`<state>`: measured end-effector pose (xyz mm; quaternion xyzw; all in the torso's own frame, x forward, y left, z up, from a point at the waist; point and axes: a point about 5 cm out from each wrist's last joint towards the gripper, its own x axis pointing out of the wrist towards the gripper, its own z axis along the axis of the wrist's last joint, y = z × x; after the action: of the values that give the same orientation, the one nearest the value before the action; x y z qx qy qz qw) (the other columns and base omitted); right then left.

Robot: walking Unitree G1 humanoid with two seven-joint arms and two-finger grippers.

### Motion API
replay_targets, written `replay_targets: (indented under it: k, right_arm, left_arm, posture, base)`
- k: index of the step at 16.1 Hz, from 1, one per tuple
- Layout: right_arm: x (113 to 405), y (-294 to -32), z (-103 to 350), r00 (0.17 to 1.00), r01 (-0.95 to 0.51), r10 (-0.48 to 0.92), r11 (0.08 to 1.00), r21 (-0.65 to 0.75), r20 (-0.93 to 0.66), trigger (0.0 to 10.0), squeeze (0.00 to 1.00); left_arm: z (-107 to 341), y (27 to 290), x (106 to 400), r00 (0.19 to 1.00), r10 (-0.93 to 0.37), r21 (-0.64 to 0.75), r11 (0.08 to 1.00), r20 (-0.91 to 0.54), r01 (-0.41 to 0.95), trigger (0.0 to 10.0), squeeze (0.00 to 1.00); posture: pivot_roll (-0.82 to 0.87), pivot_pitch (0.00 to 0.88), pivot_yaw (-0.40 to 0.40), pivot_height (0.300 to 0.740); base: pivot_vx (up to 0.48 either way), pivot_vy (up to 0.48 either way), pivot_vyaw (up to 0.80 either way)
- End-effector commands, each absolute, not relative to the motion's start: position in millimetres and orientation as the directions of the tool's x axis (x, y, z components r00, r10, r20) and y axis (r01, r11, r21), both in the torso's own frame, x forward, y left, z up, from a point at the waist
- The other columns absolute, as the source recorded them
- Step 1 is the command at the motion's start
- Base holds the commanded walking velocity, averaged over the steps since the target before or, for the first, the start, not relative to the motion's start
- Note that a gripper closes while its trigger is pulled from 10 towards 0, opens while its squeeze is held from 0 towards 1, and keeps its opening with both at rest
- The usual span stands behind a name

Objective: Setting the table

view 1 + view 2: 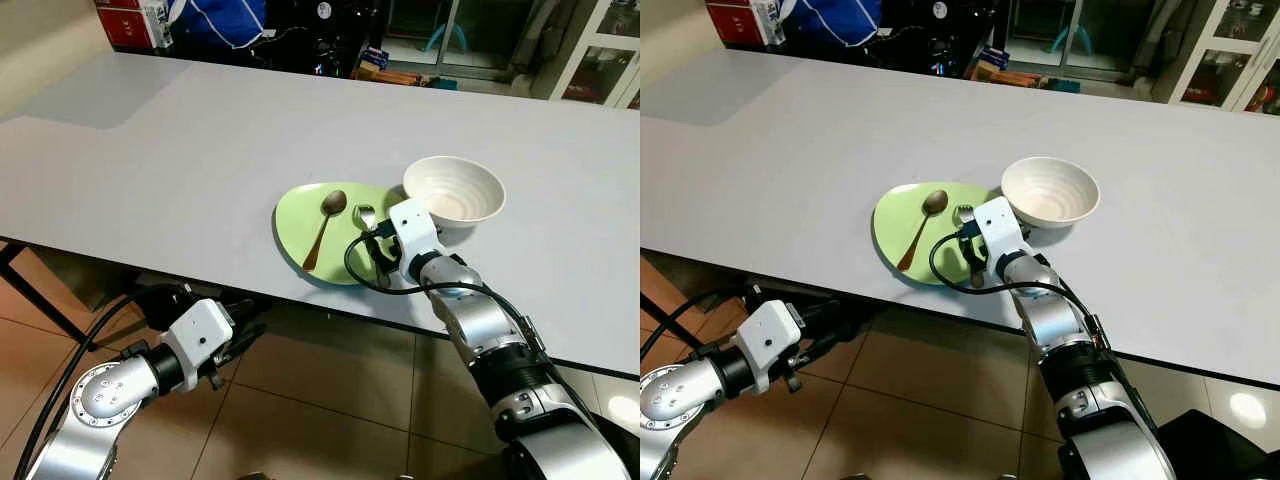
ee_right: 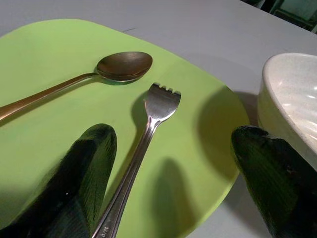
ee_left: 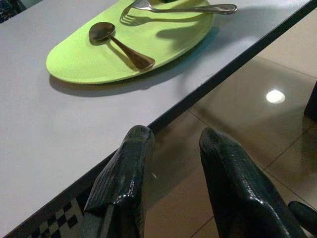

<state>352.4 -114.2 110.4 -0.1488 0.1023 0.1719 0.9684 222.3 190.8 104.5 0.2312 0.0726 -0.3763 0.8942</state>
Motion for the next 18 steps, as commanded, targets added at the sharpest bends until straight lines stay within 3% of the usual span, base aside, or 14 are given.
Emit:
replay_targets:
  k: [1,18]
  right_arm:
    - [354.3,-116.1,112.4,0.927,-0.349,0.292,0.902,-0.253,-0.236,10.0,0.0]
    - [355.2,-108.8,100.2,0.923,-0.358,0.282,0.879,-0.314,-0.262,10.0,0.0]
  left_arm:
    - [104.2,188.8,220.6,0.692,-0.652,0.359,0.594,-0.31,0.72,10.0,0.0]
    - [104.0,188.5,218.6,0.679,-0.661,0.353,0.582,-0.32,0.733,10.0,0.0]
  posture:
    - [0.02,0.055,0.013,0.74]
    - [0.03,0.064,0.016,0.74]
  base:
    - [0.0,0.0,0.0]
    - [0.0,0.0,0.0]
